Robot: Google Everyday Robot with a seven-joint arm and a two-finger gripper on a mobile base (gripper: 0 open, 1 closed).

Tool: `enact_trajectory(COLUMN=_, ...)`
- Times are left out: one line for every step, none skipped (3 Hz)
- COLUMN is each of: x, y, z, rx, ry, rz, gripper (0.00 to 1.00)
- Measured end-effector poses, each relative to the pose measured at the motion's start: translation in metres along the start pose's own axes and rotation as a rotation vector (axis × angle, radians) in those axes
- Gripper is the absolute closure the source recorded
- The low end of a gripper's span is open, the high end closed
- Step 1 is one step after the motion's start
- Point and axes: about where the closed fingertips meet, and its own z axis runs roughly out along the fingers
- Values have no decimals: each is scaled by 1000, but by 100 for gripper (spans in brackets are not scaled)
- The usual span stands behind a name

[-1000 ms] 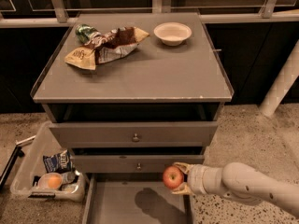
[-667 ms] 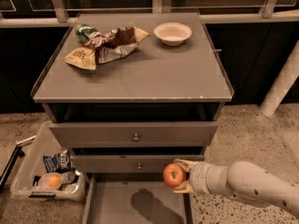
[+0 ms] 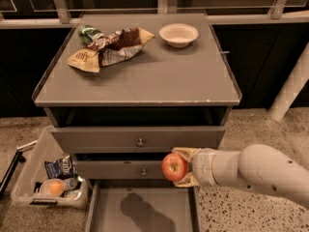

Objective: Pick apple from bottom drawer and place on counter

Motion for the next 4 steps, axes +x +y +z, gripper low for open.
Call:
enact_trajectory(x=-26, y=-38, z=-25, rx=-20, ry=-40, rz=-13, gripper=100)
enact_trajectory(x=-50, y=-76, z=-48, rx=-54, ry=-60, rz=-6, gripper=100)
enact_trajectory(x=-69, y=-110, z=-72, rx=-65, ry=-58, rz=29, gripper=100)
enact_trajectory(x=-76, y=-129, z=-88, rx=-50, ry=-84, rz=57, gripper=100)
